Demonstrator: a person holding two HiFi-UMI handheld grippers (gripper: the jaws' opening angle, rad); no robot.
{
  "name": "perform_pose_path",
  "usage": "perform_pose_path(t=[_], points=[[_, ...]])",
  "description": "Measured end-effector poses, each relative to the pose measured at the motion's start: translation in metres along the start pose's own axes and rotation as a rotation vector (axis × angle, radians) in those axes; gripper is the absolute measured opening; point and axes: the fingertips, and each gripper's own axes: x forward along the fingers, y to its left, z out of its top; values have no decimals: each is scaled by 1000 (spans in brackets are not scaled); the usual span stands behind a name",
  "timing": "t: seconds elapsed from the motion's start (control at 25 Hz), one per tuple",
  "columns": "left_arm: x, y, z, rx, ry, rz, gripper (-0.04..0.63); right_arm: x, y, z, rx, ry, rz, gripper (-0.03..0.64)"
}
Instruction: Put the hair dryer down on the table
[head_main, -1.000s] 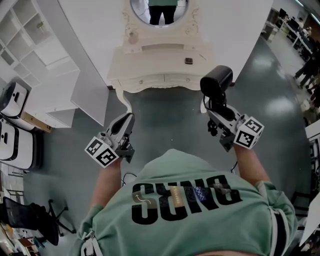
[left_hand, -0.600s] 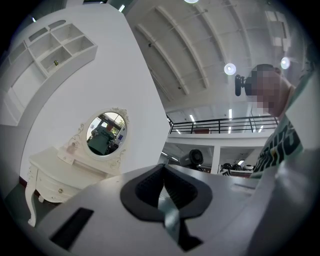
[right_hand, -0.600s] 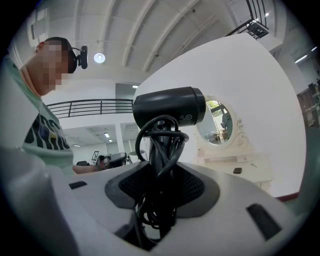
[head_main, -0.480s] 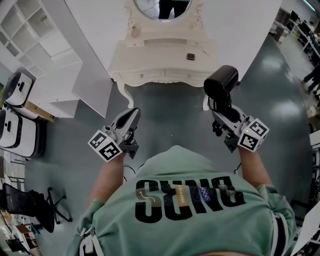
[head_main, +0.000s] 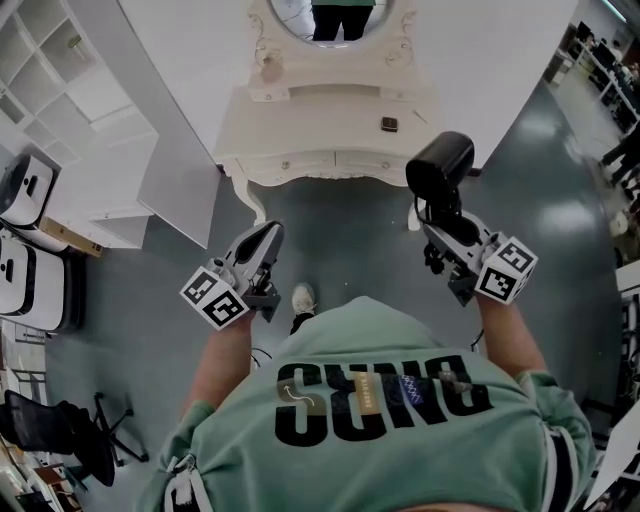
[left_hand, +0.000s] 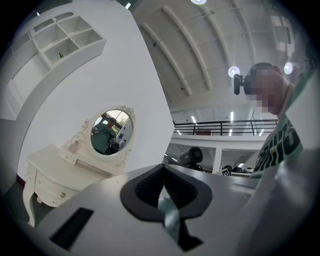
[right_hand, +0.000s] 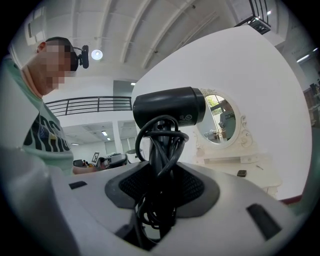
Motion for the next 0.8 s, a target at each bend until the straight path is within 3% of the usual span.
perform_pose_path(t=[0.52,0.8], points=[[38,226,97,-46,45,-91,11,212,-62,55,37,-74,-101,155],[58,310,118,-71,79,-122,11,289,-99,67,50,-81,-147,155]])
